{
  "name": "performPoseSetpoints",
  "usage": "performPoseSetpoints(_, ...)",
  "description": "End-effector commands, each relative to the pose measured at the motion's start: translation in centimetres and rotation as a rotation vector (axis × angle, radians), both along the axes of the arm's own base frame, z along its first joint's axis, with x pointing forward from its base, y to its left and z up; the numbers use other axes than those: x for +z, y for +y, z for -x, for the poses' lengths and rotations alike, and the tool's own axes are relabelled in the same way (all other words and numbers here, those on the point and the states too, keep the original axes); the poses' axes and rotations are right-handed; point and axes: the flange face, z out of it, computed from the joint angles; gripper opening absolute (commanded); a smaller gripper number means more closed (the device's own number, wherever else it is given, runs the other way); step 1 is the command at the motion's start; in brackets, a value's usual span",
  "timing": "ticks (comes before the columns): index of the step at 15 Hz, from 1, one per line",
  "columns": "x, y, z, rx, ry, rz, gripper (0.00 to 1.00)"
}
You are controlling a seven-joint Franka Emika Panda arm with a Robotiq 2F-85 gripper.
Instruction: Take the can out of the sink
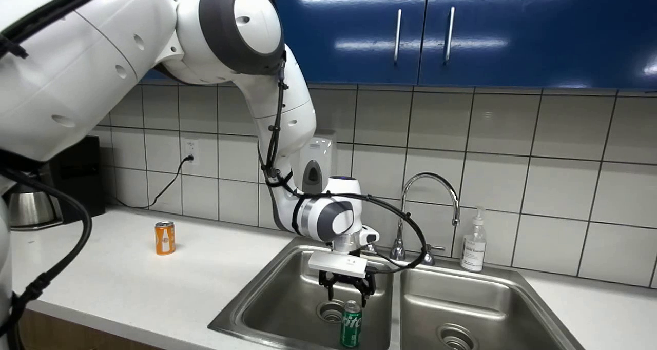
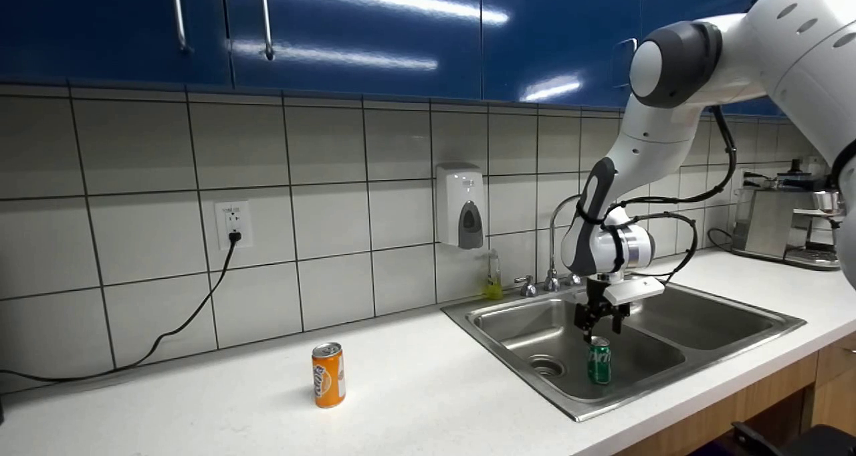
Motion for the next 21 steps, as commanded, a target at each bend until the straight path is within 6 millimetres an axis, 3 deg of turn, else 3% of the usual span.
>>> performPoseSetpoints(1,-0.8,-1.0,-1.0,-0.021,0.010,0.016,1.00)
performPoseSetpoints(11,-3.3,-1.4,-1.5,-0.033,0.036,0.021,1.00)
performPoseSetpoints(21,-4.5,-1.2,-1.9,-0.029,0.046,0.021,1.00)
